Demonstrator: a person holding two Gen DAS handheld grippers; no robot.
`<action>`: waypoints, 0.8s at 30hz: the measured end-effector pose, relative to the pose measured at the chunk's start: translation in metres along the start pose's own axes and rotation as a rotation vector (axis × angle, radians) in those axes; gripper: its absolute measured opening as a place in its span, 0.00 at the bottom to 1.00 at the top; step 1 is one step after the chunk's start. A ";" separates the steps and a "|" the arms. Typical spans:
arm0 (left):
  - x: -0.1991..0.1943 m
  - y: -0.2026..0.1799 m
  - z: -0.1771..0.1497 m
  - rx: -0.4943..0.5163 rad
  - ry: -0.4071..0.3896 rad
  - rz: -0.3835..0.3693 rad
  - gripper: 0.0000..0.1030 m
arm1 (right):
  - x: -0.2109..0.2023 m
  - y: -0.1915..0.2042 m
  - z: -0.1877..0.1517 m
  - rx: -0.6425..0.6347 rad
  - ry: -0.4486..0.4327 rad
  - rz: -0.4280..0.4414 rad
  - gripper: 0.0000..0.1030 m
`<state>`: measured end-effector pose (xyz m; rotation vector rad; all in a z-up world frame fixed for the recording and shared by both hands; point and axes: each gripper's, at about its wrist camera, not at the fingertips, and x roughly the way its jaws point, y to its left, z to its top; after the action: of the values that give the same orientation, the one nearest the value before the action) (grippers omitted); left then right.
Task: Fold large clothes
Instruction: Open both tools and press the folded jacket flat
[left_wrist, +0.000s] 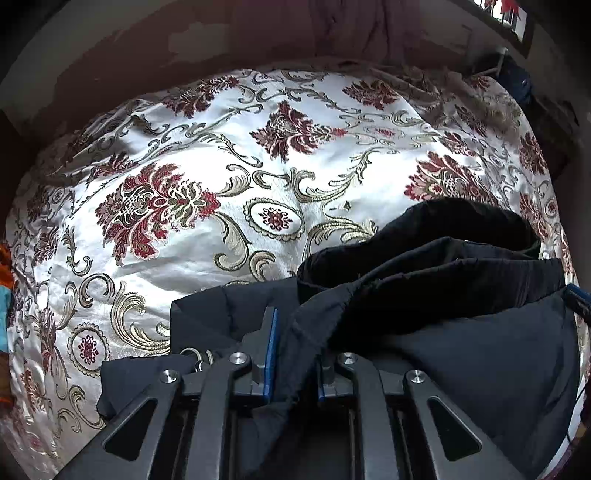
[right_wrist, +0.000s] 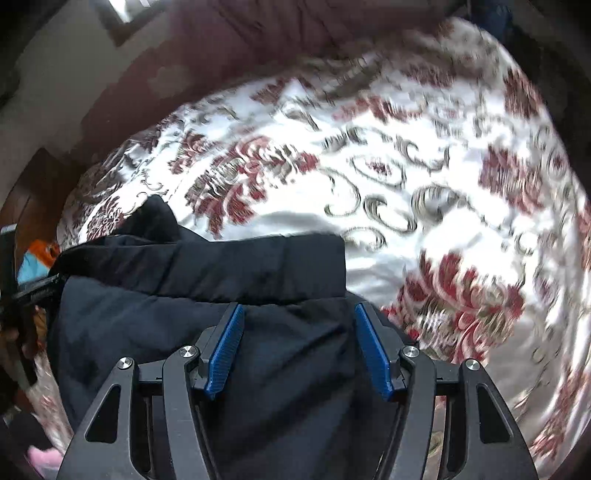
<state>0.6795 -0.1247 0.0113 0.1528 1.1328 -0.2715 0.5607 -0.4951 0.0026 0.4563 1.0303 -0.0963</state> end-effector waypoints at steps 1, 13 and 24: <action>0.001 0.001 0.000 -0.002 0.009 -0.002 0.16 | 0.000 -0.001 -0.001 0.014 -0.004 0.002 0.31; -0.025 0.017 0.016 -0.047 -0.026 -0.027 0.23 | -0.060 0.049 0.021 -0.213 -0.314 -0.042 0.08; -0.067 0.041 0.034 -0.263 -0.244 -0.073 0.68 | -0.029 0.021 0.022 -0.140 -0.208 -0.041 0.28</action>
<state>0.6943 -0.0849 0.0852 -0.1514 0.9224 -0.1979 0.5691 -0.4895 0.0435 0.2911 0.8362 -0.1055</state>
